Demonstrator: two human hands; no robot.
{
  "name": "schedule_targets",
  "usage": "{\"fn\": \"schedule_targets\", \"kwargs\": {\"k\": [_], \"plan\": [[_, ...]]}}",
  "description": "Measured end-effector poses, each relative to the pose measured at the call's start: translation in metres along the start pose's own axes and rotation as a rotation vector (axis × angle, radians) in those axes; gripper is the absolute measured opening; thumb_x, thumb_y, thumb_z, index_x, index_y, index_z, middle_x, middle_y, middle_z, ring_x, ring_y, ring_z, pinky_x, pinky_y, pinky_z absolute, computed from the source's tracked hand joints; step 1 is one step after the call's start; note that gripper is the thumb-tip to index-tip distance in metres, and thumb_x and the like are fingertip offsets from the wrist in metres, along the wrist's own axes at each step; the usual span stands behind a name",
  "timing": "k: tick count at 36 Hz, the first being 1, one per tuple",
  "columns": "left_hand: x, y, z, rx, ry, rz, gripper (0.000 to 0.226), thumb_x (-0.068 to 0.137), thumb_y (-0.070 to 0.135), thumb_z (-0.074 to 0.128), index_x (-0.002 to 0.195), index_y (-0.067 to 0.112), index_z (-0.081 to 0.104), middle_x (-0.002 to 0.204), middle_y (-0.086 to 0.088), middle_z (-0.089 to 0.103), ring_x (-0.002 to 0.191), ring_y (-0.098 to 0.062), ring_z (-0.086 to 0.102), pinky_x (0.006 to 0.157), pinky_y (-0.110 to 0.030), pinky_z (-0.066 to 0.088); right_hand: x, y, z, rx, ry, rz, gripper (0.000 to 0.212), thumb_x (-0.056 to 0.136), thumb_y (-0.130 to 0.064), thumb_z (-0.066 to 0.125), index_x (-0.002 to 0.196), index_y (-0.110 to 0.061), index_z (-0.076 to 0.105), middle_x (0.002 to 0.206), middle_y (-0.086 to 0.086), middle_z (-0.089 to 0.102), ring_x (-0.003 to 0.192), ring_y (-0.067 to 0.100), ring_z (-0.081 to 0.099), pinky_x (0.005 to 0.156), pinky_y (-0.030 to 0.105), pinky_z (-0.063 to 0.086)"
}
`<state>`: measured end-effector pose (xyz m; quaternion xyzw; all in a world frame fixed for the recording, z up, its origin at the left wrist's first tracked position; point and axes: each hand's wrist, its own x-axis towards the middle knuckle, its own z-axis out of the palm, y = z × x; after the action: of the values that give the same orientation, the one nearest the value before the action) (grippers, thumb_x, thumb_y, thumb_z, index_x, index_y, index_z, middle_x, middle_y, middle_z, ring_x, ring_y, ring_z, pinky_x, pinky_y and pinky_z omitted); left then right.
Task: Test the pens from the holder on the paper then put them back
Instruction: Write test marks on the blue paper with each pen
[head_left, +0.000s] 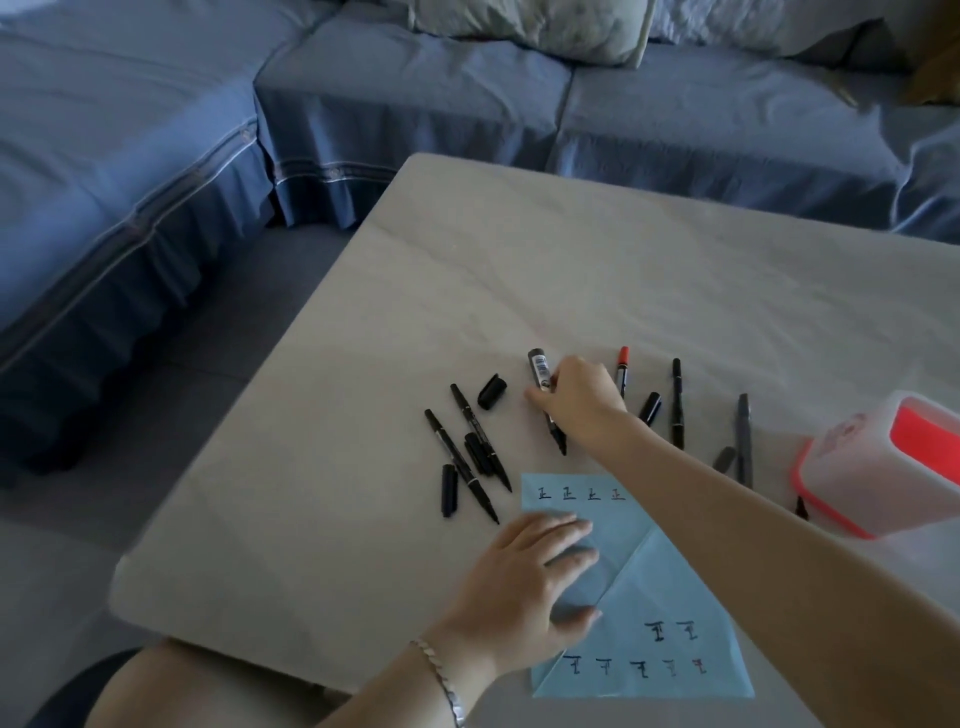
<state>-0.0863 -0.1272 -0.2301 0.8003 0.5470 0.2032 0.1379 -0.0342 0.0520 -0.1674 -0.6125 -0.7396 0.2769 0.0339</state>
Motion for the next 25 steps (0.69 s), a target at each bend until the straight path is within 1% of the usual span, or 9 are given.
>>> {"fn": "schedule_targets", "kwargs": {"k": [4,7,10,13,14,17,20,23,25], "plan": [[-0.001,-0.002,0.001,-0.001,0.036,0.009,0.046,0.077,0.053,0.05,0.107,0.023,0.068,0.125,0.007,0.061,0.118,-0.008,0.052,0.105,-0.029,0.039,-0.009,-0.005,-0.002,-0.046,0.037,-0.037,0.032,0.086,-0.029,0.059,0.102,-0.002,0.053,0.097,0.017,0.061,0.084,0.032,0.056,0.062,0.03,0.038],[-0.001,-0.002,0.003,0.01,0.047,0.014,0.045,0.077,0.053,0.05,0.107,0.024,0.068,0.124,0.007,0.062,0.118,-0.008,0.052,0.104,-0.028,0.041,-0.022,-0.017,-0.002,-0.064,0.084,-0.176,0.033,0.089,-0.032,0.055,0.109,-0.005,0.056,0.107,0.011,0.06,0.093,0.029,0.058,0.067,0.031,0.042],[-0.001,-0.003,0.005,0.022,0.062,0.024,0.045,0.077,0.053,0.051,0.108,0.024,0.067,0.123,0.007,0.062,0.119,-0.007,0.05,0.103,-0.028,0.043,-0.032,-0.036,0.006,-0.13,-0.014,-0.24,0.036,0.089,-0.039,0.054,0.091,-0.004,0.063,0.092,0.01,0.063,0.08,0.027,0.061,0.063,0.031,0.048],[-0.001,-0.003,0.005,0.033,0.084,0.036,0.045,0.076,0.052,0.051,0.106,0.023,0.068,0.116,0.008,0.064,0.115,-0.007,0.048,0.102,-0.028,0.043,-0.033,-0.05,0.02,-0.24,-0.132,-0.21,0.044,0.088,-0.04,0.053,0.06,-0.008,0.046,0.063,0.004,0.046,0.057,0.021,0.049,0.046,0.024,0.035],[-0.001,-0.003,0.005,0.021,0.091,0.039,0.044,0.076,0.05,0.053,0.106,0.022,0.068,0.114,0.007,0.065,0.114,-0.007,0.048,0.102,-0.03,0.044,-0.032,-0.053,0.024,-0.272,-0.142,-0.199,0.042,0.089,-0.037,0.052,0.059,-0.009,0.042,0.062,0.003,0.042,0.058,0.021,0.047,0.046,0.024,0.033],[-0.002,-0.004,0.007,-0.007,0.078,0.033,0.043,0.077,0.048,0.056,0.108,0.02,0.066,0.113,0.006,0.065,0.113,-0.011,0.053,0.101,-0.033,0.044,-0.026,-0.058,0.031,-0.296,-0.141,-0.146,0.027,0.09,-0.023,0.051,0.071,-0.004,0.05,0.077,0.006,0.048,0.076,0.027,0.054,0.052,0.024,0.036],[-0.002,-0.004,0.008,-0.008,0.068,0.028,0.045,0.078,0.048,0.055,0.111,0.02,0.066,0.116,0.006,0.064,0.115,-0.012,0.054,0.103,-0.034,0.043,-0.021,-0.058,0.034,-0.286,-0.133,-0.123,0.037,0.088,-0.02,0.052,0.058,-0.01,0.034,0.067,0.004,0.044,0.074,0.025,0.05,0.045,0.021,0.028],[-0.002,-0.003,0.006,-0.014,0.089,0.035,0.043,0.076,0.049,0.055,0.106,0.02,0.067,0.112,0.006,0.066,0.112,-0.01,0.052,0.101,-0.032,0.044,-0.02,-0.06,0.034,-0.296,-0.145,-0.118,0.037,0.087,-0.017,0.052,0.057,-0.011,0.033,0.066,0.004,0.042,0.072,0.025,0.048,0.045,0.022,0.027],[-0.002,-0.003,0.005,0.004,0.087,0.033,0.044,0.076,0.051,0.052,0.105,0.021,0.068,0.114,0.007,0.065,0.114,-0.008,0.05,0.102,-0.026,0.042,-0.023,-0.059,0.024,-0.25,-0.154,-0.121,0.035,0.086,-0.021,0.053,0.058,-0.011,0.035,0.063,0.003,0.042,0.064,0.023,0.048,0.045,0.023,0.028]]}}
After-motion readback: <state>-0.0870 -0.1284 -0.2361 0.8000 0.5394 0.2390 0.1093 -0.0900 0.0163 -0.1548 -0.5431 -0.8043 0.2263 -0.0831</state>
